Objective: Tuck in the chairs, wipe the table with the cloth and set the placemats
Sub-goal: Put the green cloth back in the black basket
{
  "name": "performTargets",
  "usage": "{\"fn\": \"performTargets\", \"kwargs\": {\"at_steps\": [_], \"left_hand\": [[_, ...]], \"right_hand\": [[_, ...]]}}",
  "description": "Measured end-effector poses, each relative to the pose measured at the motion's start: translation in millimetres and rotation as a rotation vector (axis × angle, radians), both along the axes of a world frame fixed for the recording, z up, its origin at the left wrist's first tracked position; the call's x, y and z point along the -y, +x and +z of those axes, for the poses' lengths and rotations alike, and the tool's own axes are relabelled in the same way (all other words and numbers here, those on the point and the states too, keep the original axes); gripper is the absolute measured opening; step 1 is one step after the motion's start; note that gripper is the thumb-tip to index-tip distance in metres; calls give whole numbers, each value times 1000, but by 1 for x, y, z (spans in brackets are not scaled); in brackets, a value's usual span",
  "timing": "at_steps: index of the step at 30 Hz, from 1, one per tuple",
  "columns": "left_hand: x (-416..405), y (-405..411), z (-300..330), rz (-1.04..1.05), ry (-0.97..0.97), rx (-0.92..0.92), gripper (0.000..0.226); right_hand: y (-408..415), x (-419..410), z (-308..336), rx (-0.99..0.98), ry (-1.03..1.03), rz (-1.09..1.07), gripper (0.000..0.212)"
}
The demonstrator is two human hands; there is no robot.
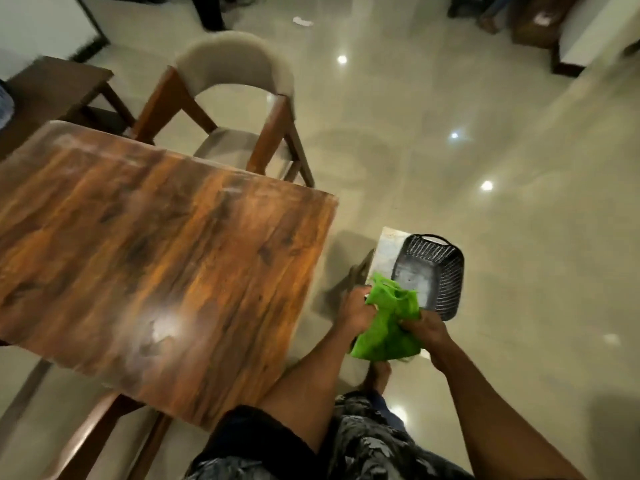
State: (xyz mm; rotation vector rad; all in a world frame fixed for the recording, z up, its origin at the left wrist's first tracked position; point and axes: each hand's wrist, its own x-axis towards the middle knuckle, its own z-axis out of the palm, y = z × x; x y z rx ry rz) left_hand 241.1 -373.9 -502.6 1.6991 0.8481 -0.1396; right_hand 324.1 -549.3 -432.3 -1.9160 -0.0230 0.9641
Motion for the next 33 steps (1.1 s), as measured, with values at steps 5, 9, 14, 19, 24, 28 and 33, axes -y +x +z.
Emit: {"fn": "performTargets", "kwargs": {"at_steps": [5, 9, 14, 19, 24, 28, 33], "left_hand": [[22, 55, -53, -15, 61, -118, 51], [39, 90, -34, -32, 77, -124, 50], [51, 130, -12, -52, 140, -177, 47], [57, 178, -58, -136, 231, -170, 42], [51, 226, -123, -179, 300, -91, 36], [45, 244, -172, -216, 379, -147, 30], [48, 241, -214, -274, 462, -153, 33]], "right_hand": [[58, 24, -4, 75, -73, 38, 8], [95, 31, -19, 148, -176, 80, 10], [125, 36, -72, 203, -285, 59, 38], [161, 23, -129, 237, -441, 21, 34], [209, 1, -204, 282, -546, 12, 29], [222, -13, -256, 303, -573, 63, 26], [217, -17, -287, 317, -659, 105, 33]]}}
